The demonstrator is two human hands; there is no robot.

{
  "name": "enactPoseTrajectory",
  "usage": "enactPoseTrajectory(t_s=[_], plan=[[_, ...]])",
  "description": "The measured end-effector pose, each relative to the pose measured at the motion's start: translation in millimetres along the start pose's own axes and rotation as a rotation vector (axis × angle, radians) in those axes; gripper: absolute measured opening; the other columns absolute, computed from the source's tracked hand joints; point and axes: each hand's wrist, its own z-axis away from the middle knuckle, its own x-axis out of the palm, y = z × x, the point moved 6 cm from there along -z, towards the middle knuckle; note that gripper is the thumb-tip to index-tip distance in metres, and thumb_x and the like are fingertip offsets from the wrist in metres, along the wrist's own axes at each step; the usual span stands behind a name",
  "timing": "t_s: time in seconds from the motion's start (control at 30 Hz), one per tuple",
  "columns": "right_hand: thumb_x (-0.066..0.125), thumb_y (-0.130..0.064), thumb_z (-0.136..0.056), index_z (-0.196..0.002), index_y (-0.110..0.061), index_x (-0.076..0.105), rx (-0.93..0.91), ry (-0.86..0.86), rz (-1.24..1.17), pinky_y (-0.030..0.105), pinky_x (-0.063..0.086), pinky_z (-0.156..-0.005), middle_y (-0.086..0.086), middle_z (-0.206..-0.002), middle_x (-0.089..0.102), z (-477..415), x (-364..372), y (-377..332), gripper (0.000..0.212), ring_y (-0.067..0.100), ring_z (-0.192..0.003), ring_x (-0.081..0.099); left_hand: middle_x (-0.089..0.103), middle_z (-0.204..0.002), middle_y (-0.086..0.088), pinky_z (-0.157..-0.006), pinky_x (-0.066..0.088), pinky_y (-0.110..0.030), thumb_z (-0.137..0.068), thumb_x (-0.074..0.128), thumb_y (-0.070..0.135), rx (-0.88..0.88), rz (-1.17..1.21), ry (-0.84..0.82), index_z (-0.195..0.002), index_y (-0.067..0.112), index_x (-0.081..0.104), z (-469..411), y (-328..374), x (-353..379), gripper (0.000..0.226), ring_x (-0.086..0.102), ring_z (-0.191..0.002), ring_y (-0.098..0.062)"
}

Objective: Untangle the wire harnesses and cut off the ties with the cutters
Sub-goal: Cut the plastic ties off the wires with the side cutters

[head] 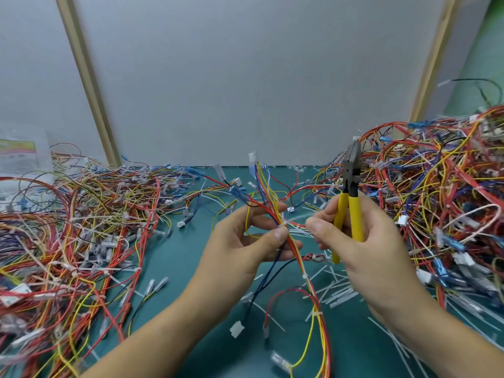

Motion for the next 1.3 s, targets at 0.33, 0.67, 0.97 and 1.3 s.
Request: enactPoseTrajectory(t_s=[0.33,0.67,0.97,1.3], plan=[[0.052,-0.076,-0.076,-0.086,-0.027,0.070,-0.023,-0.369,0.479,0.032,0.037,-0.051,0.010,-0.070,0.061,6.8,10.6,-7.7,0.053,0.005,-0.051,0.043,0.062,-0.074,0.000,-0.077,0.061,-0.034,-0.093,0.061,-0.004,0.167,-0.061,0.124,-0.122,0.011,0.066,-7.8,16.0,-25.1,0.033,0.071,-0.070,-0.021],[0.053,-0.079,-0.072,-0.092,-0.038,0.074,0.029,-0.352,0.448,0.048,0.051,-0.063,0.011,-0.075,0.066,8.0,9.4,-9.8,0.051,0.029,-0.067,0.060,0.067,-0.071,0.005,-0.077,0.060,-0.030,-0.094,0.060,0.000,0.165,-0.057,0.035,-0.125,0.010,0.063,-5.0,20.3,-18.3,0.033,0.074,-0.083,-0.031],[0.052,-0.080,-0.073,-0.092,-0.037,0.074,0.017,-0.348,0.464,0.049,0.050,-0.061,0.014,-0.075,0.065,8.1,9.0,-11.1,0.051,0.030,-0.066,0.057,0.066,-0.077,-0.007,-0.075,0.059,-0.027,-0.093,0.061,0.000,0.152,-0.048,0.031,-0.127,0.007,0.062,-5.3,20.4,-19.8,0.035,0.074,-0.080,-0.021],[0.054,-0.079,-0.074,-0.094,-0.039,0.074,0.016,-0.352,0.451,0.052,0.052,-0.063,0.014,-0.076,0.066,7.8,8.6,-8.3,0.049,0.033,-0.068,0.059,0.062,-0.084,-0.026,-0.074,0.060,-0.029,-0.092,0.062,0.001,0.142,-0.081,0.061,-0.127,0.009,0.063,-5.3,20.2,-21.9,0.036,0.075,-0.083,-0.024]])
